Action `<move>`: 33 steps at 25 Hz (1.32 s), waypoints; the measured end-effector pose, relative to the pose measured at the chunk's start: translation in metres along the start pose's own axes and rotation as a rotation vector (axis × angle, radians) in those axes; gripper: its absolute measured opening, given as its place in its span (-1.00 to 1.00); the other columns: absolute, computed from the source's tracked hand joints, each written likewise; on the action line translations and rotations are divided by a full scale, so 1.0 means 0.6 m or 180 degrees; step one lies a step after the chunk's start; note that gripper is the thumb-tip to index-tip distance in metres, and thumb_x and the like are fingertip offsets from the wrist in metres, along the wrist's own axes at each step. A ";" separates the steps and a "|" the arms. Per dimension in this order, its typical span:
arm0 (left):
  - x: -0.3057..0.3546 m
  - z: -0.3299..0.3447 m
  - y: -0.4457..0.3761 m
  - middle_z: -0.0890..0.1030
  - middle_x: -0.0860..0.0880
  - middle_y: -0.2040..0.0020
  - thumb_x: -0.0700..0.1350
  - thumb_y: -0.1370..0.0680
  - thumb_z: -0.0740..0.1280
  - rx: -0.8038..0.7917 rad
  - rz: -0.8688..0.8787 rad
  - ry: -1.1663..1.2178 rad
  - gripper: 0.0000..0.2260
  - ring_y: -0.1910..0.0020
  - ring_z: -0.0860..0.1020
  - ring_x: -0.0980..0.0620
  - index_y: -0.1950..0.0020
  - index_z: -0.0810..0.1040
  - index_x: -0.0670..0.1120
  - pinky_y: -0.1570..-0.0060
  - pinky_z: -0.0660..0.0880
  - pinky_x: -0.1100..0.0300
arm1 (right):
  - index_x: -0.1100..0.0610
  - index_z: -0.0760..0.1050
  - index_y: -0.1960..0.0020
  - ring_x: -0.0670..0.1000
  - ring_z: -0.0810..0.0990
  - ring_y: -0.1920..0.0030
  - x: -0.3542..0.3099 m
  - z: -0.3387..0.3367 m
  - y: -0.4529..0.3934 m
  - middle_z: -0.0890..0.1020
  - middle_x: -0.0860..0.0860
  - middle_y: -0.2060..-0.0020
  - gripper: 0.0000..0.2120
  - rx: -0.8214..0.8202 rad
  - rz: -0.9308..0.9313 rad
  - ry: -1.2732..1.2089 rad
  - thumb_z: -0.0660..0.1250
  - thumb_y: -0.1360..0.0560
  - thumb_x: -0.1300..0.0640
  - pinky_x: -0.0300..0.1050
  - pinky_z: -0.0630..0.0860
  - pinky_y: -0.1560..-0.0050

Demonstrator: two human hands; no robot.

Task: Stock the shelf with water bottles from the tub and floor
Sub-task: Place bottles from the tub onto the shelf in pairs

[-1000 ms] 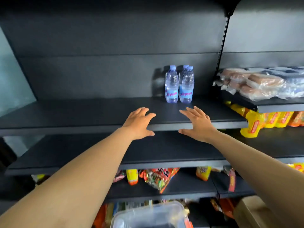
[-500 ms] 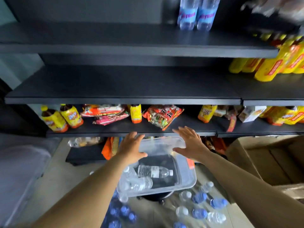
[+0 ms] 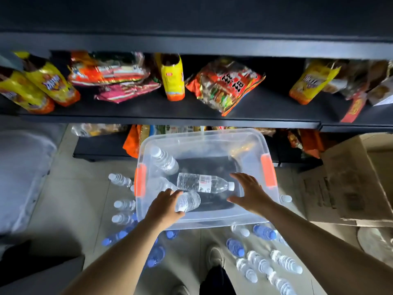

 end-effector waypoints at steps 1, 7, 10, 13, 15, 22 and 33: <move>-0.005 0.011 -0.014 0.40 -0.06 -0.32 0.05 -0.49 0.33 -0.0035 -0.0030 -0.0129 -0.45 -0.32 0.37 -0.04 -0.45 0.27 0.01 -0.24 0.37 0.11 | 0.00 0.17 -0.49 0.06 0.19 -0.45 0.009 0.019 -0.022 0.25 -0.01 -0.46 -0.27 -0.0084 0.0026 -0.0073 0.43 -0.42 -0.02 -0.03 0.20 -0.42; -0.031 0.039 -0.024 0.48 -0.03 -0.25 -0.01 -0.49 0.35 0.0345 -0.0054 -0.0168 -0.58 -0.25 0.44 -0.03 -0.33 0.44 -0.06 -0.13 0.45 0.06 | 0.04 0.17 -0.49 0.13 0.29 -0.41 0.045 0.101 -0.121 0.30 0.09 -0.44 -0.25 -0.0469 0.0305 -0.0286 0.45 -0.41 0.01 -0.06 0.27 -0.37; -0.047 0.041 -0.026 0.54 -0.03 -0.22 -0.13 -0.44 0.42 0.0560 -0.0079 0.0280 -0.60 -0.23 0.49 -0.03 -0.27 0.51 -0.09 -0.14 0.47 0.06 | -0.01 0.17 -0.48 0.13 0.27 -0.41 0.052 0.128 -0.150 0.29 0.06 -0.44 -0.26 -0.0549 0.0336 -0.0227 0.44 -0.40 -0.03 0.03 0.25 -0.39; -0.060 0.042 -0.026 0.61 -0.10 -0.14 -0.24 -0.33 0.50 0.0687 0.0001 0.0397 -0.59 -0.15 0.57 -0.07 -0.17 0.58 -0.17 -0.11 0.52 0.05 | -0.05 0.19 -0.47 0.09 0.26 -0.43 0.059 0.130 -0.161 0.29 0.00 -0.44 -0.27 -0.0430 0.0349 -0.0079 0.43 -0.40 -0.09 0.08 0.19 -0.37; -0.064 0.047 -0.028 0.64 -0.13 -0.05 -0.28 -0.22 0.57 0.0681 0.0090 0.0329 -0.56 -0.05 0.62 -0.11 -0.08 0.61 -0.21 -0.03 0.55 0.03 | -0.06 0.18 -0.47 0.08 0.27 -0.43 0.069 0.133 -0.170 0.29 -0.01 -0.45 -0.27 -0.0470 0.0367 0.0008 0.42 -0.40 -0.11 0.08 0.19 -0.36; -0.049 0.039 -0.031 0.67 -0.08 0.20 -0.12 0.09 0.68 0.0654 0.0396 -0.0220 -0.40 0.25 0.66 -0.06 0.10 0.65 -0.21 0.30 0.57 0.23 | -0.01 0.25 -0.44 0.13 0.35 -0.33 0.090 0.147 -0.180 0.40 0.10 -0.32 -0.27 -0.0569 0.0414 -0.0373 0.49 -0.35 0.02 0.03 0.35 -0.32; -0.065 0.035 -0.017 0.58 -0.09 -0.21 0.05 -0.45 0.41 0.0185 -0.0663 0.0134 -0.43 -0.21 0.52 -0.06 -0.42 0.35 -0.01 -0.15 0.35 0.19 | 0.15 0.38 -0.31 0.07 0.52 -0.09 0.102 0.136 -0.169 0.55 0.11 -0.20 -0.50 -0.0991 0.0324 -0.0461 0.44 -0.43 0.13 -0.18 0.38 0.07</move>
Point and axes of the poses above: each hand's wrist, its own y-axis away from the middle knuckle, its own z-axis out of the palm, x = y × z, the point moved 4 cm from there along -y, towards the middle knuckle
